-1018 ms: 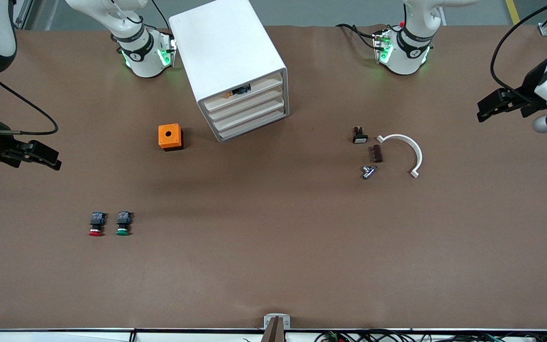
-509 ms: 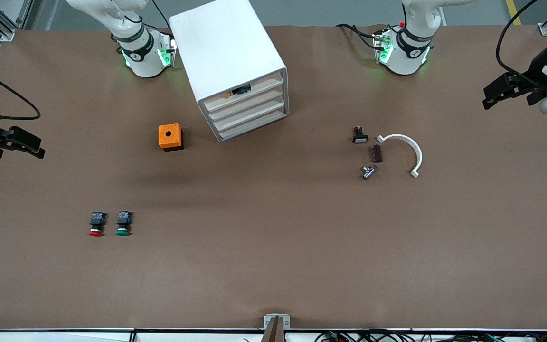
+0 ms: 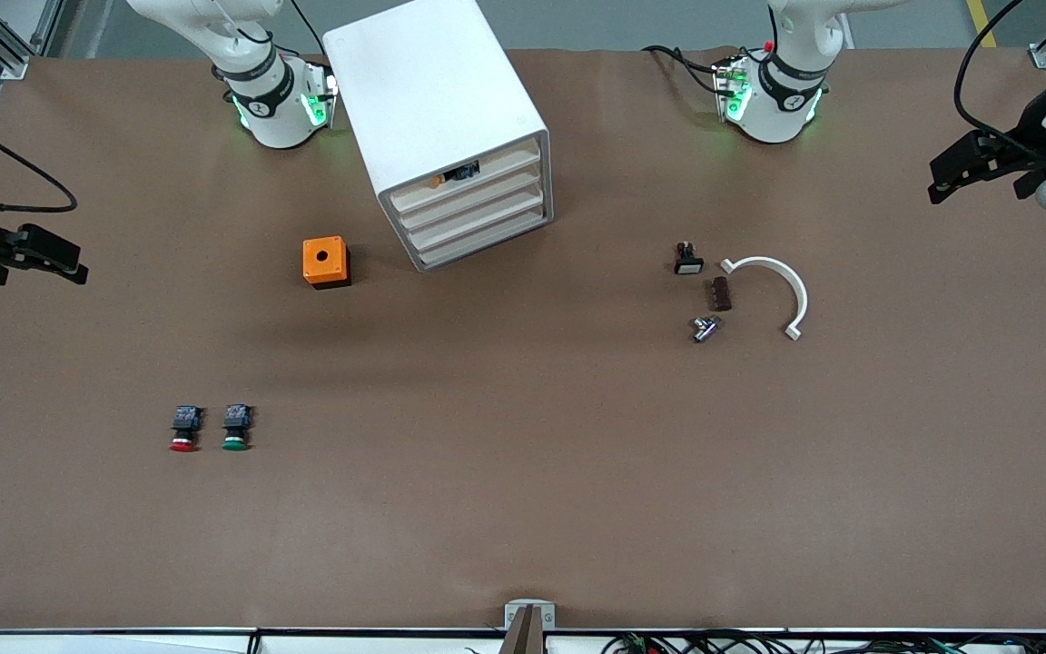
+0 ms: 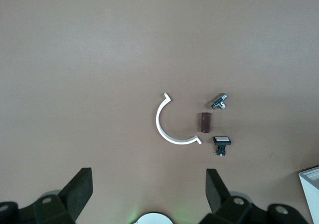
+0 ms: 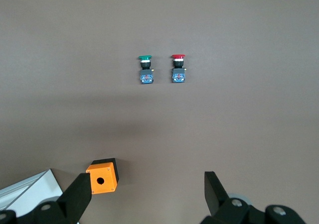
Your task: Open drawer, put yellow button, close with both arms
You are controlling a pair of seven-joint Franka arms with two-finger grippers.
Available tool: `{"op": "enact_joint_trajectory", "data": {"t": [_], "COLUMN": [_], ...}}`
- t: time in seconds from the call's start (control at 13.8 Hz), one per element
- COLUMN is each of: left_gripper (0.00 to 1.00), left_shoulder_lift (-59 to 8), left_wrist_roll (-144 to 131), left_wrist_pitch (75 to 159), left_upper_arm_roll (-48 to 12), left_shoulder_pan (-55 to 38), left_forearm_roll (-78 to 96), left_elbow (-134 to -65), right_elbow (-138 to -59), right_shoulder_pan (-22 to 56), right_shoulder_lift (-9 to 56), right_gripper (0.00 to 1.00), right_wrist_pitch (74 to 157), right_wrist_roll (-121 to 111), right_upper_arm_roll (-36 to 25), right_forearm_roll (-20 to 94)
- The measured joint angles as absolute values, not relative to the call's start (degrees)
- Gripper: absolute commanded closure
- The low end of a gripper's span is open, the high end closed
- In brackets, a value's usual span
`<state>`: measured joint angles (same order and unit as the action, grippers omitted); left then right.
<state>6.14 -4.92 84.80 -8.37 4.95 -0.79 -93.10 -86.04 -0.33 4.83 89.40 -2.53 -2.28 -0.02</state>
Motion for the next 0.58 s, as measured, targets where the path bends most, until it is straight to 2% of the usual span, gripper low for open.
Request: {"op": "enact_joint_trajectory", "data": {"t": [0.44,0.58], "left_gripper": [0.00,0.00], "left_shoulder_lift": [6.60,7.15], "left_wrist_roll": [-4.66,-4.61], "left_wrist_pitch": [84.24,83.82], "left_upper_arm_roll": [-8.30,-6.40], "left_shoulder_pan": [5.04,3.55], "left_forearm_roll": [-0.79,-0.76], "left_elbow": [-93.08,-93.09], "right_elbow": [-86.02,-86.02], "right_shoulder_pan": [-0.36,-0.36], "right_shoulder_lift": [4.52,4.52], "right_gripper": [0.00,0.00], "right_wrist_pitch": [89.30,89.27], "right_wrist_roll": [-2.54,-2.54], "right_upper_arm_roll": [-2.37,-2.37], "right_forearm_roll": [-0.04,-0.05]}}
